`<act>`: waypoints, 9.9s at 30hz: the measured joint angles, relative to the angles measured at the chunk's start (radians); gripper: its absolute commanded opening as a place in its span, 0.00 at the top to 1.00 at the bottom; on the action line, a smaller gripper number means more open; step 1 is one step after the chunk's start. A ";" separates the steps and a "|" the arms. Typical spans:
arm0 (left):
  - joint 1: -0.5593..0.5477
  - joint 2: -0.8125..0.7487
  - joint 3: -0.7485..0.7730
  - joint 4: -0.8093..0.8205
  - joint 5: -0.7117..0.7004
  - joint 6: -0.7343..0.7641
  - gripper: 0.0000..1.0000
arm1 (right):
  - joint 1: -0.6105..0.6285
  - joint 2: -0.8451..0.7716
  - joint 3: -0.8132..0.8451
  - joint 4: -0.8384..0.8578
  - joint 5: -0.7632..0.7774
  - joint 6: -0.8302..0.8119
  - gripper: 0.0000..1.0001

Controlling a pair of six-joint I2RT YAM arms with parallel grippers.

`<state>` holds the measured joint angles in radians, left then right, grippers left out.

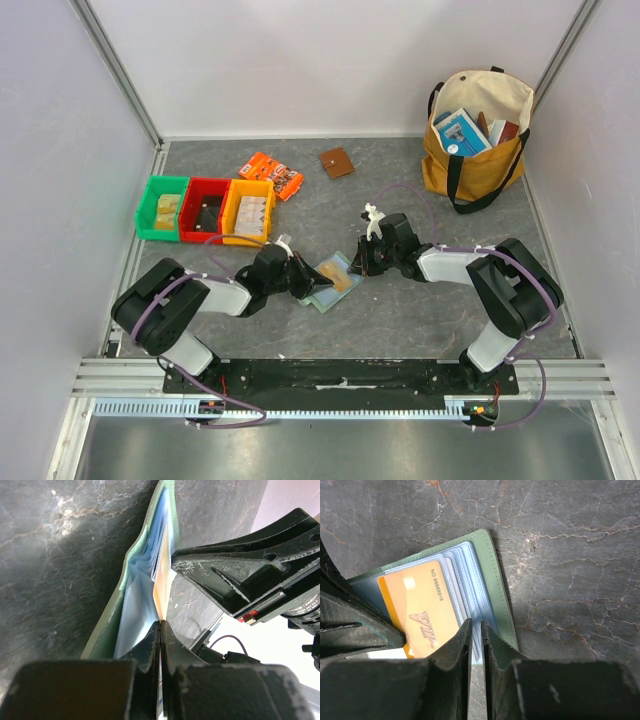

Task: Take the credit cards out of the card holder
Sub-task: Remove the credit card from the card holder, then place the credit card in the storage box, then remove the credit card from the card holder.

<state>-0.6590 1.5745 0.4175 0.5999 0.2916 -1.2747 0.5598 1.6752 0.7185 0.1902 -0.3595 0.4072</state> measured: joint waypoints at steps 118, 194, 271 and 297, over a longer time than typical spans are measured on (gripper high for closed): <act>1.156 -0.417 0.241 -0.513 0.209 0.312 0.98 | 0.033 -0.481 -0.056 -0.262 0.160 -0.042 0.07; -0.158 -0.378 0.229 -0.879 -0.269 0.479 0.72 | 0.158 -0.105 0.123 -0.338 0.274 -0.105 0.43; -0.020 -0.517 0.076 -1.024 -0.500 0.369 0.48 | 0.348 -0.056 0.146 -0.232 0.151 0.090 0.49; -0.010 -0.463 -0.095 -0.666 -0.228 0.266 0.83 | 0.369 -0.002 0.145 -0.170 0.120 0.117 0.51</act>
<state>-0.6689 1.1110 0.3222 -0.0658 0.0635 -1.0084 0.9291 1.6730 0.8635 0.0200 -0.2398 0.5240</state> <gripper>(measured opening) 0.168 0.491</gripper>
